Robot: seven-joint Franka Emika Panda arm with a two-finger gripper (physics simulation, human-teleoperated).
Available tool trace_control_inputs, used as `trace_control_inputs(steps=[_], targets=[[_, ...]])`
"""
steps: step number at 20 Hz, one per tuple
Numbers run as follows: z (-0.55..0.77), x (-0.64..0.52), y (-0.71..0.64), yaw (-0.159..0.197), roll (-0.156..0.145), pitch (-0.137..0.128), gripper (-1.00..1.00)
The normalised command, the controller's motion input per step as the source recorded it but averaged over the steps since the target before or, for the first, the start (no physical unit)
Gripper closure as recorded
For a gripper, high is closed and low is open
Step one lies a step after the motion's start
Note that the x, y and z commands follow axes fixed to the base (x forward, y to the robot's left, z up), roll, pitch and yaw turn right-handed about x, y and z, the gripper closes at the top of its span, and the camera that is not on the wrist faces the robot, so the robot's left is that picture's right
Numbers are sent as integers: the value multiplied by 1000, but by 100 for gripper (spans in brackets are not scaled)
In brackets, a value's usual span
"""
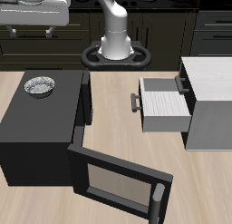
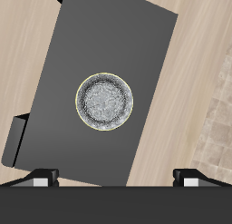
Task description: Close the top drawer of the white cabinet and place the bowl in the middle drawer
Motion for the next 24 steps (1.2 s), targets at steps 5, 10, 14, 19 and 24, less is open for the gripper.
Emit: trace_control_inputs(steps=[5,10,14,19,24], targets=[[33,67,-173,-41,-18,-36,-100],[106,51,-143,-59,-21,-45,-100],[46,123,-137,-10,-36,-42,-100],[44,132,5,-45,1,-31,-100],[-116,242,226,5,10,-1,-100]])
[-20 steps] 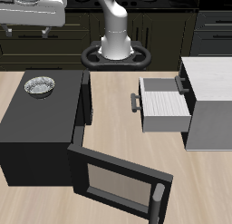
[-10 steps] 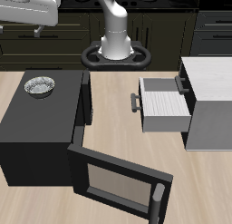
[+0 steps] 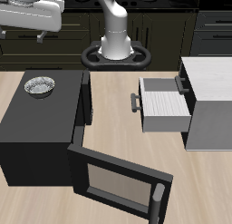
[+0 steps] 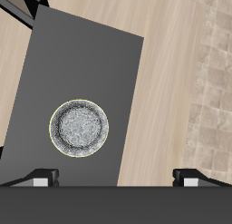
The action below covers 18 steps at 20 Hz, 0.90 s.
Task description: Close the top drawer of the white cabinet and place the bowl in the middle drawer
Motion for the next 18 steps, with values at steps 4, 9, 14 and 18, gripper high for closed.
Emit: trace_control_inputs(steps=[4,9,14,18], targets=[[-103,178,109,20,17,13,-100],[-118,100,-7,-15,4,21,-100],[-149,-16,-49,0,-9,21,-100],[-312,-11,-237,-21,-20,50,-100]])
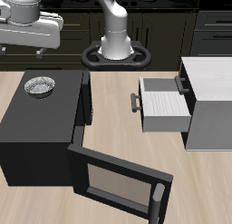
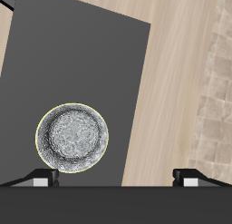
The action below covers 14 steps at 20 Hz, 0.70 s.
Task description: Close the top drawer of the white cabinet and place the bowl in the middle drawer
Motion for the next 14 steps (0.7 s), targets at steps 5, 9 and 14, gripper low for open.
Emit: trace_control_inputs(steps=[5,9,14], targets=[[-212,-13,-143,-11,-27,24,-100],[-199,24,-56,-23,6,25,-100],[-184,84,11,-19,6,19,-100]])
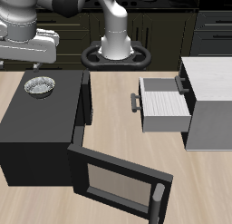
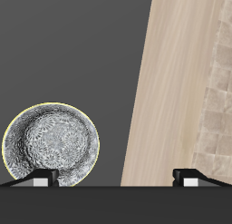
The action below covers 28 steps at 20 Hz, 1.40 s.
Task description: Close the top drawer of the white cabinet and place the bowl in the middle drawer
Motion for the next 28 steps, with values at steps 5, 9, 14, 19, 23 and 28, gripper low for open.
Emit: trace_control_inputs(steps=[5,9,14,19,23,28], targets=[[-187,38,-11,-24,17,25,-100],[-170,42,76,-18,17,19,-100],[-210,36,-27,4,13,31,-100],[-190,-14,-75,-31,1,28,-100],[-358,18,49,-17,25,57,-100],[-277,79,119,-8,37,37,100]])
